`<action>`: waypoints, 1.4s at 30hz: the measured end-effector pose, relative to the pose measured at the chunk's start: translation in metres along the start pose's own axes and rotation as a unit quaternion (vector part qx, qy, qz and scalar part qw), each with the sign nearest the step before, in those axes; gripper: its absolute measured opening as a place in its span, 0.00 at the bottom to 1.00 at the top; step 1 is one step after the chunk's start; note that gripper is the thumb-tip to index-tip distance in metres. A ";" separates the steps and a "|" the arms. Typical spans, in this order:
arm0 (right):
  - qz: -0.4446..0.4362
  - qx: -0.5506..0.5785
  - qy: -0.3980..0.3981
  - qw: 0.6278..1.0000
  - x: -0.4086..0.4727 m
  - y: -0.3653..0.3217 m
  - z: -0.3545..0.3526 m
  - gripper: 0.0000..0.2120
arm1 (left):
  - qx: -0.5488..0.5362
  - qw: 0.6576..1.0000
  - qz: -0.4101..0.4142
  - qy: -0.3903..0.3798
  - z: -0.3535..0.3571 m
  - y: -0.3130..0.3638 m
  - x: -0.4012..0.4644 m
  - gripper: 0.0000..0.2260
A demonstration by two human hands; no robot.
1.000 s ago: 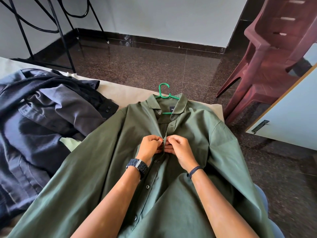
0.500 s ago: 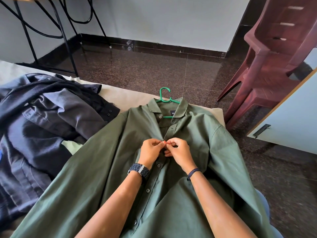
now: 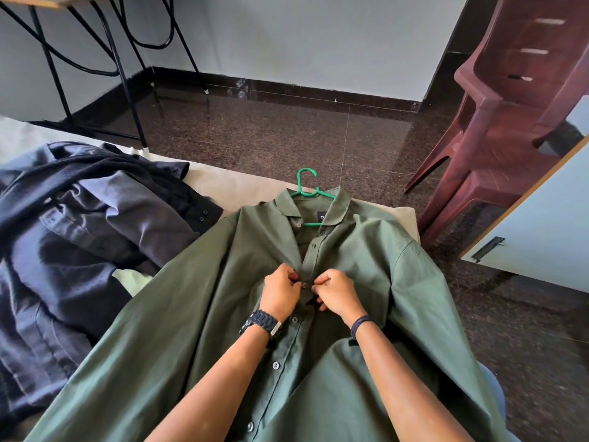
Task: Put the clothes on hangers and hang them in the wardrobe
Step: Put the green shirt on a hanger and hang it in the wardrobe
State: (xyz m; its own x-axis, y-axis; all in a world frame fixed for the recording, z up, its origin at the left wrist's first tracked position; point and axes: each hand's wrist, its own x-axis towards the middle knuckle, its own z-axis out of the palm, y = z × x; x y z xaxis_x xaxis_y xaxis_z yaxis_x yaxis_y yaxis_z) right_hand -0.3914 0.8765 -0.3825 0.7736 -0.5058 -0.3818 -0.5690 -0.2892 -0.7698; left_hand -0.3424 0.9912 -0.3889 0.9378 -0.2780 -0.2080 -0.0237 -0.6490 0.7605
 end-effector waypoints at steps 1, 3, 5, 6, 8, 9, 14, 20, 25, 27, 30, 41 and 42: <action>-0.024 -0.031 0.036 0.999 0.003 -0.003 -0.002 0.06 | 0.024 0.999 0.025 0.004 -0.001 0.000 0.002 0.06; -0.095 -0.046 0.101 0.989 0.009 -0.013 -0.008 0.10 | 0.051 0.991 0.116 0.047 -0.004 0.006 0.009 0.07; -0.175 -0.055 0.125 0.975 0.016 -0.031 -0.012 0.12 | 0.058 0.977 0.192 0.075 -0.008 0.017 0.024 0.09; -0.206 -0.062 0.124 0.969 0.022 -0.039 -0.012 0.13 | 0.061 0.973 0.210 0.074 -0.010 0.022 0.033 0.10; -0.209 -0.087 0.095 0.969 0.036 -0.049 -0.008 0.13 | 0.067 0.976 0.206 0.035 -0.012 0.030 0.052 0.11; -0.184 -0.110 0.075 0.974 0.043 -0.050 -0.007 0.13 | 0.090 0.978 0.189 0.006 -0.013 0.031 0.060 0.11; -0.057 -0.167 0.070 0.982 0.063 -0.029 -0.001 0.16 | 0.235 0.963 0.122 -0.048 -0.024 0.012 0.079 0.09; 0.001 -0.198 0.076 0.977 0.064 -0.041 0.003 0.13 | 0.207 0.976 0.073 0.005 -0.023 0.002 0.078 0.10; 0.017 -0.174 0.085 0.981 0.062 -0.039 0.000 0.07 | 0.282 0.958 0.043 0.009 -0.022 0.008 0.081 0.15; 0.006 -0.153 0.085 0.985 0.062 -0.034 -0.002 0.09 | 0.308 0.951 0.038 0.008 -0.023 0.012 0.085 0.14; -0.002 -0.072 0.092 0.993 0.062 -0.028 -0.009 0.14 | 0.323 0.946 0.036 0.005 -0.028 0.019 0.089 0.12; 0.102 0.513 -0.043 0.851 0.059 -0.035 -0.028 0.11 | -0.272 0.959 -0.033 -0.071 -0.032 0.071 0.118 0.12; 0.097 0.520 -0.047 0.847 0.060 -0.035 -0.026 0.11 | -0.248 0.965 -0.027 -0.081 -0.029 0.067 0.120 0.10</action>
State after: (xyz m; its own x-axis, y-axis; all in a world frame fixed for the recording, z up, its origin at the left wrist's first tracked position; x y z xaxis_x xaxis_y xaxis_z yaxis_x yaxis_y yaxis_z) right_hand -0.3323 0.8351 -0.3649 0.7403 -0.3806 -0.5542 -0.1720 0.6897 -0.7033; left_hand -0.2220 0.9345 -0.3449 0.8655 -0.3868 -0.3183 0.2296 -0.2584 0.9384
